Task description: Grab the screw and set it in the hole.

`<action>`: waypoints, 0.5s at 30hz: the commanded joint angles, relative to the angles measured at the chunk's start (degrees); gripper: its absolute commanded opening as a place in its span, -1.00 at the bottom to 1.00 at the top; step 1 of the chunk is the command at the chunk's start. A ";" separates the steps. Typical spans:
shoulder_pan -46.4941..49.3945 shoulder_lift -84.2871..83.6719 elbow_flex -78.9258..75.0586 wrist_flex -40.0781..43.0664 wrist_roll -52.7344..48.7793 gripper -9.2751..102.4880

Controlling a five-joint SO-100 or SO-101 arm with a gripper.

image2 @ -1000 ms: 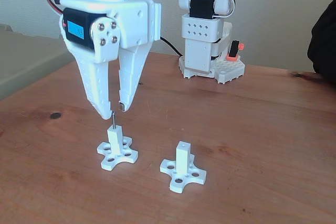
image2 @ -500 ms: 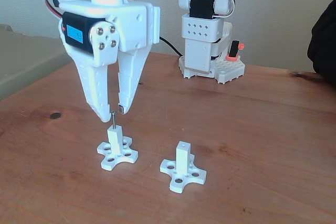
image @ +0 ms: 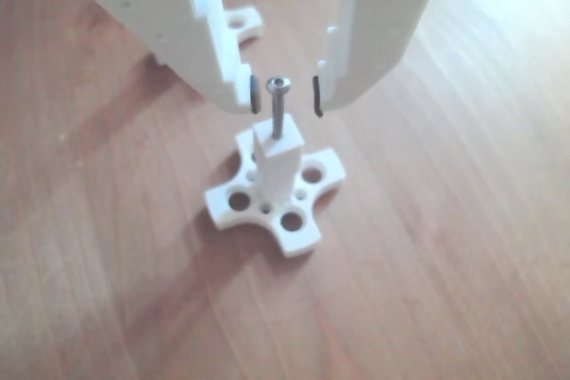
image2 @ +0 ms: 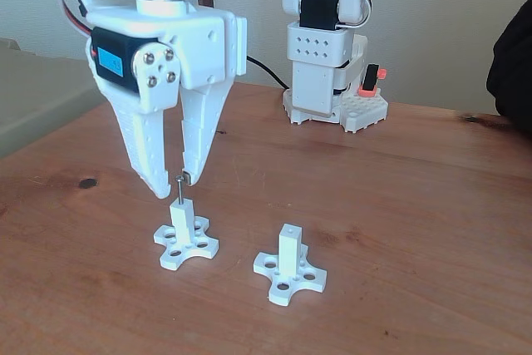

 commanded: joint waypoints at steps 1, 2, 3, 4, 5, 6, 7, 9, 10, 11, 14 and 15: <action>-0.18 1.05 -4.66 -0.35 -0.62 -0.73; -0.18 1.05 -4.66 -0.35 -0.62 -0.73; -0.26 0.97 -4.66 -0.35 -0.62 -0.73; -0.26 0.97 -4.66 -0.35 -0.62 -0.73; -0.26 0.88 -4.66 -0.35 -0.62 -0.73; -0.26 0.79 -4.66 -0.35 -0.62 -0.73; -0.35 0.79 -4.66 -0.35 -0.62 -0.74; -0.35 0.62 -4.75 -0.35 -0.62 -0.74; -0.35 0.53 -4.75 -0.35 -0.62 -0.74; -0.44 0.35 -4.83 -0.35 -0.62 -0.74; -0.44 -0.09 -5.01 -0.35 -0.70 -0.74; -0.44 -0.18 -5.01 -0.35 -0.70 -0.74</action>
